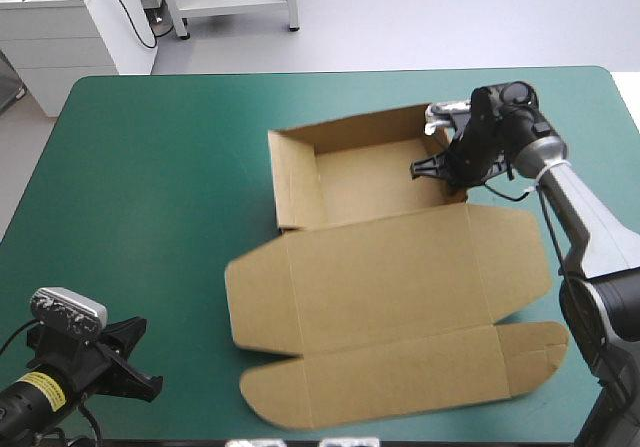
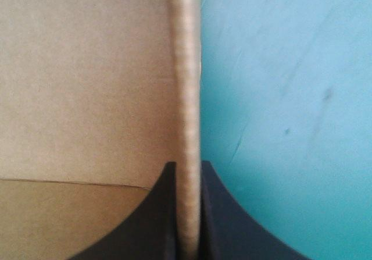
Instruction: Fold the box
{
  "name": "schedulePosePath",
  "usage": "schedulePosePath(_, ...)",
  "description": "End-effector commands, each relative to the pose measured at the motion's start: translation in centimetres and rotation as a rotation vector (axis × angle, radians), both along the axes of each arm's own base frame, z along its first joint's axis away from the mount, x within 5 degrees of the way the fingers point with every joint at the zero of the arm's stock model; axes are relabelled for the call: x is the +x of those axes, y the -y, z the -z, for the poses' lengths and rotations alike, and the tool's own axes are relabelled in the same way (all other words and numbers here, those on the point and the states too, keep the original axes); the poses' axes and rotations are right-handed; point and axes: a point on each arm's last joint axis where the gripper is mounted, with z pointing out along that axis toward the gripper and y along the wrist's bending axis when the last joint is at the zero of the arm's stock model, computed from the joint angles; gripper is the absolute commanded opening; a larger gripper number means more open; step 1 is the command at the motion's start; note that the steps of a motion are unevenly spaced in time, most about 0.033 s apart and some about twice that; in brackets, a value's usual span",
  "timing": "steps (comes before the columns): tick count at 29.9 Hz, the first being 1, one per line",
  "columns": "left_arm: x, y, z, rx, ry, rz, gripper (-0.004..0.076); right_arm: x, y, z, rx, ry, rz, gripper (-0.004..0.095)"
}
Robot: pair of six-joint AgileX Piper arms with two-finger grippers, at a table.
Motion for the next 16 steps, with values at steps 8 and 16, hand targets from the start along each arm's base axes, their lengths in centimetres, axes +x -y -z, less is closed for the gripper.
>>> schedulePosePath(8,0.1,0.1,-1.1,-0.034,0.072,0.010,-0.0008,-0.8,13.9,-12.1,-0.040,0.411,0.280,-0.0021)
schedulePosePath(16,0.2,0.2,-1.3,-0.041,0.089,0.011,-0.0008,-1.8,24.4,-9.5,-0.083,0.337,0.532,-0.0021)
